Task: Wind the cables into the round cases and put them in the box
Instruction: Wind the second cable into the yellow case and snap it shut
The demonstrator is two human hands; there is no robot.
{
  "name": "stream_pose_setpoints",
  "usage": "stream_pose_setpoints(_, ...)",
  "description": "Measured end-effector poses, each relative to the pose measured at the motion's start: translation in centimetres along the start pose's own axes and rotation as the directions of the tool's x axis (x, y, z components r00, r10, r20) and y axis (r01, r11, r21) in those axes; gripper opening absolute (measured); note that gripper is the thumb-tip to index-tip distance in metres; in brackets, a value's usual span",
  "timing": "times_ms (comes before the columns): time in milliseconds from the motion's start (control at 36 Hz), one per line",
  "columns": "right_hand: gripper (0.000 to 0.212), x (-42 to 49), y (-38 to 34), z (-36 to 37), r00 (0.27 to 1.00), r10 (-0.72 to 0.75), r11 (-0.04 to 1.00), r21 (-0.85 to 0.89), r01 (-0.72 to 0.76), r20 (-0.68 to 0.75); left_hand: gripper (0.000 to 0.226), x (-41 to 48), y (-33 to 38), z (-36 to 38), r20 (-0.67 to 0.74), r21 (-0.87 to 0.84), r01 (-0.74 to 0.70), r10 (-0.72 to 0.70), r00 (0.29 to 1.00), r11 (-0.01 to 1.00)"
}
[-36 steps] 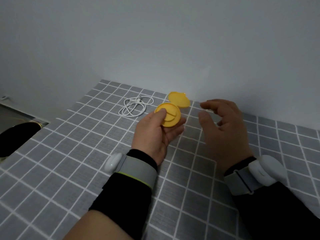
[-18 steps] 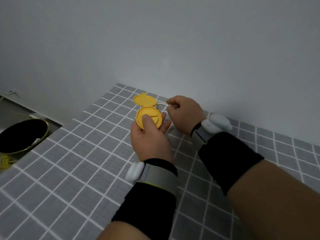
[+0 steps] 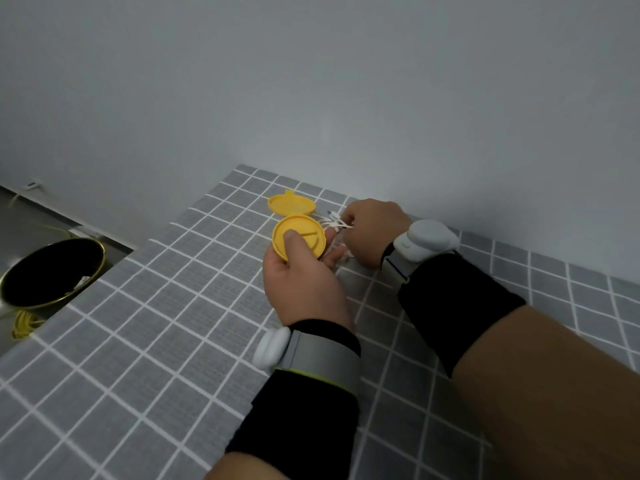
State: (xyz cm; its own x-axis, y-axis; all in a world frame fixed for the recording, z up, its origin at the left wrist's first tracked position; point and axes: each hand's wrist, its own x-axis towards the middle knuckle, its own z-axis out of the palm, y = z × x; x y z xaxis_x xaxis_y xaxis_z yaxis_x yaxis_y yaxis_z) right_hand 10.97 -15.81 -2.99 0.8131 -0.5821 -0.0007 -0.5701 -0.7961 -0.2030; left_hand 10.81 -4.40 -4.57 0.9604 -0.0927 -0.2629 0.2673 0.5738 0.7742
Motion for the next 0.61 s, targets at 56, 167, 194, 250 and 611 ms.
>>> stream_pose_setpoints(56,0.024,-0.5,1.1,-0.4,0.999,0.030,0.999,-0.022,-0.029,0.014,0.021,0.0,0.1,-0.1,0.011,0.006,-0.004,0.004,1.000,1.000)
stream_pose_setpoints(167,0.020,-1.8,3.4,-1.4,0.995,0.099,0.994,-0.052,-0.100,-0.019,0.020,-0.4,0.1,0.0,0.028,0.046,-0.002,0.001,1.000,0.999)
stream_pose_setpoints(194,0.020,-1.9,3.6,-1.4,0.993,0.113,0.993,-0.033,-0.113,-0.020,0.020,-0.3,0.2,-0.1,0.024,0.049,-0.001,0.000,1.000,0.999)
stream_pose_setpoints(250,0.018,-2.6,4.5,-1.8,0.990,0.137,0.990,0.022,-0.137,-0.023,0.020,-0.4,0.1,0.1,0.029,0.044,0.018,-0.019,0.999,0.999)
stream_pose_setpoints(611,0.011,-4.4,5.5,-1.1,0.908,0.316,0.946,0.159,-0.282,-0.274,0.020,-0.5,0.0,0.2,0.056,0.050,0.052,-0.055,0.997,0.997)
